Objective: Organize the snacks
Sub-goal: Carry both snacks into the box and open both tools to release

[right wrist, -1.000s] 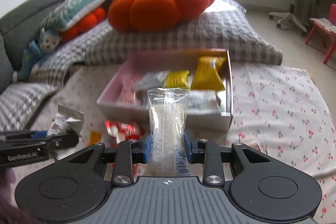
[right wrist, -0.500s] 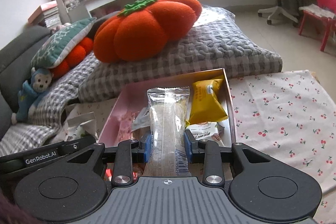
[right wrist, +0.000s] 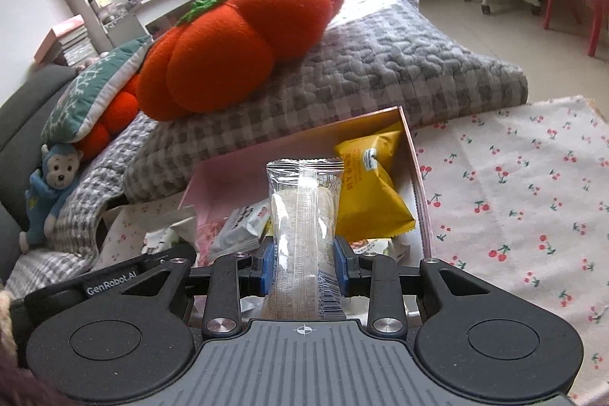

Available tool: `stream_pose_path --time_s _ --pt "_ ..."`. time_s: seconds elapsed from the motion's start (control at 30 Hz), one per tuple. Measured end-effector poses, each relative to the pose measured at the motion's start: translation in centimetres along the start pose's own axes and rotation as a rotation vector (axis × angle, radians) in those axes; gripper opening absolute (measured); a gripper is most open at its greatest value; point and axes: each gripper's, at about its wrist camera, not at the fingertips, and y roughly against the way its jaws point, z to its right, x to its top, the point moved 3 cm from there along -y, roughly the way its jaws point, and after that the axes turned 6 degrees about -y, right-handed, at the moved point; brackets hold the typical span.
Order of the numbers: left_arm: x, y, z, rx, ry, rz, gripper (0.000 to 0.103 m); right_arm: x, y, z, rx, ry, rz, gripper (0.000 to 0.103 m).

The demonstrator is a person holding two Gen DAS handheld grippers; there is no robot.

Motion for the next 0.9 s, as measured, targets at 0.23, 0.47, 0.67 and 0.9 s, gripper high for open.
stream_pose_path --time_s 0.23,0.47,0.67,0.9 --pt "0.5 -0.5 0.4 0.032 -0.041 0.036 0.036 0.3 -1.1 -0.1 0.02 -0.029 0.01 0.03" --pt "0.8 -1.4 -0.1 0.061 -0.063 0.048 0.036 0.4 -2.0 0.4 0.018 -0.062 0.019 0.03" --pt "1.0 -2.2 -0.8 0.034 -0.015 0.034 0.037 0.8 -2.6 0.5 0.022 -0.069 0.036 0.03" --pt "1.1 -3.0 -0.9 0.018 0.02 0.034 0.037 1.0 -3.5 1.2 0.027 -0.106 0.047 0.031"
